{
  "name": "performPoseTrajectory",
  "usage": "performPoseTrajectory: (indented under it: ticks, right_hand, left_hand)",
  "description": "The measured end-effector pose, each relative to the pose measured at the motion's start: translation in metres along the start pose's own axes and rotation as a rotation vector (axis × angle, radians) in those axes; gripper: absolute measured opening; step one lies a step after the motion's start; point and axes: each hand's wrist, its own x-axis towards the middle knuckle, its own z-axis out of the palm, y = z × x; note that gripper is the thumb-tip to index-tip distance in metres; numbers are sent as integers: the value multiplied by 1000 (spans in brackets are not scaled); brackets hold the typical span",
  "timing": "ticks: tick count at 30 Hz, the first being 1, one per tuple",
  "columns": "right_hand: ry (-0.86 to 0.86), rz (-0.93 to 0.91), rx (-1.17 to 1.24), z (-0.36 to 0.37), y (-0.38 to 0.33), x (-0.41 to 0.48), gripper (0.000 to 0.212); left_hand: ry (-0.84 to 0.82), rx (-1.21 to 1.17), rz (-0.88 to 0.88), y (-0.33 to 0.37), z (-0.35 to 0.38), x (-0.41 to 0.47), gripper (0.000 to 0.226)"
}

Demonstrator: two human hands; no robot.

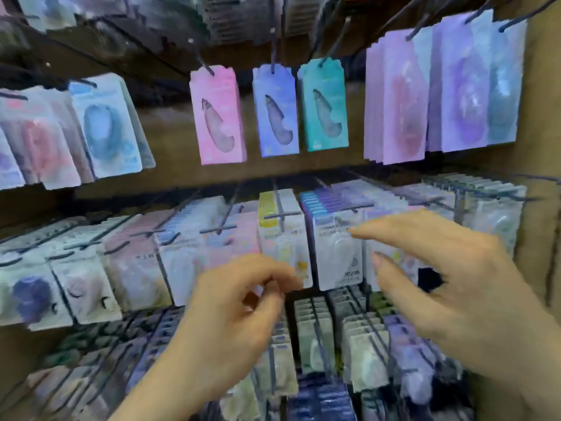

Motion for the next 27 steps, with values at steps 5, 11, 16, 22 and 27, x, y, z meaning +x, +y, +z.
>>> performPoseTrajectory:
  ticks: [5,11,16,22,27]
  right_hand:
    - [-292,173,58,45,-57,-48,33]
    - [-599,471,-54,107,-108,-128,39]
    - [-796,713,-31,153,-123,-233,43]
    - [-974,1021,57,184,-132,-361,34]
    - [-1034,1256,93,205,-142,-465,31]
  left_hand:
    - [-129,-269,-257,-38,-23,-72,26]
    - [-323,-340,-377,-95,-23,-152,25]
    - [-525,-306,-606,-139,19,-249,40]
    - [-703,-298,-878,-167,65,-389,46]
    - [-751,-270,-1145,-176,103,-500,44]
